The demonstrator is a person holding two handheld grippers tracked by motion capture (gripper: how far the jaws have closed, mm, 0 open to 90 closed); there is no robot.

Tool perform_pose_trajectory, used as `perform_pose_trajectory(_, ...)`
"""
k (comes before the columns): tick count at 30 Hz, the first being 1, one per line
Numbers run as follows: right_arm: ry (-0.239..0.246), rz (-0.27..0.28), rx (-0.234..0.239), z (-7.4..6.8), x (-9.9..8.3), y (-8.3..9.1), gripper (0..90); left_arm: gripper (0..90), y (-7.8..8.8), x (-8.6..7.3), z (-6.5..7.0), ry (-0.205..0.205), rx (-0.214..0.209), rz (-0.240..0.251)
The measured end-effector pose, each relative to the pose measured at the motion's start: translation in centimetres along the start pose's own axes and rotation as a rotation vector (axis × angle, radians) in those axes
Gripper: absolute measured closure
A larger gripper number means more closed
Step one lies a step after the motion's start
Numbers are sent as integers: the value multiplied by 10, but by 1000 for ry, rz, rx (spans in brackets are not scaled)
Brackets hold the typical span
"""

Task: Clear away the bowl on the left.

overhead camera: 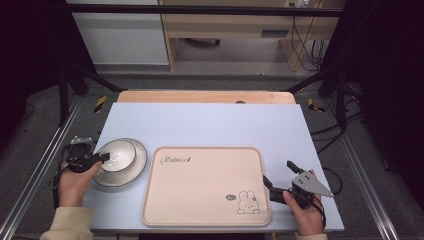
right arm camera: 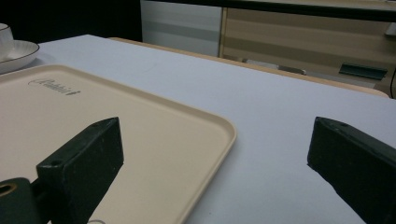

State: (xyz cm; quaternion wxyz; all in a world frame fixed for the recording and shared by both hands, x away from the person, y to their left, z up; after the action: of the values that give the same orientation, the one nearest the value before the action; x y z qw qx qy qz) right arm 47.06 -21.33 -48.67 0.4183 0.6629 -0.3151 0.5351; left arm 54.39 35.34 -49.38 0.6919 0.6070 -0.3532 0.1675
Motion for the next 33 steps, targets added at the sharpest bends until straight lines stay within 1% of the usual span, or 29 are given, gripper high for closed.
perform_pose_trajectory(1, 0, -1, 1, 0, 0, 0, 37, 752, -1, 0, 1, -4, 5, -4)
perform_pose_trajectory(4, 1, -2, 1, 0, 0, 0, 37, 761, -2, 0, 2, -1, 8, -6)
perform_pose_trajectory(6, 1, -3, 2, 0, 0, 0, 37, 771, -3, 0, 2, -13, 18, -13)
perform_pose_trajectory(7, 2, -4, 2, 0, 0, 0, 37, 792, -3, 0, 2, -16, 22, -14)
perform_pose_trajectory(13, 5, -4, 2, -1, -1, -1, 37, 814, -3, 0, 1, -12, 24, -7)
perform_pose_trajectory(18, 2, -2, 2, 0, 0, 0, 37, 823, -3, 0, 1, -2, 15, 9)
perform_pose_trajectory(21, 2, -1, 2, 0, 0, 0, 37, 826, -2, 1, 1, 2, 2, 17)
perform_pose_trajectory(22, 2, 1, 3, 0, 0, 0, 37, 827, -1, 2, 2, 8, -6, 28)
perform_pose_trajectory(26, 1, 1, 4, 0, 0, 0, 37, 826, 1, 3, 3, 8, -18, 35)
perform_pose_trajectory(28, 1, 1, 4, 0, 0, 0, 37, 825, 2, 4, 4, 16, -30, 48)
perform_pose_trajectory(30, 1, 1, 3, 0, 0, 0, 37, 822, 3, 5, 5, 24, -33, 58)
perform_pose_trajectory(33, 2, 1, 4, 0, 1, 0, 37, 820, 5, 6, 5, 20, -31, 62)
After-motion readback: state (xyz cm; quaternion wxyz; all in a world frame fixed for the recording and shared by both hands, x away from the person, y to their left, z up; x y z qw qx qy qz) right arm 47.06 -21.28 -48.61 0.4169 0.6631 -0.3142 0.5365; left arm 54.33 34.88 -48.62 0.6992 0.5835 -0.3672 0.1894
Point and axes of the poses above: each handheld gripper's, and its own axes: y roughly backward along the jaws, x roughly out of its top, z roughly to its right, the point moved 8 cm from there along -y, roughly forward along the jaws, and after that the axes turned 7 degrees about -y, right-handed, at the moved point
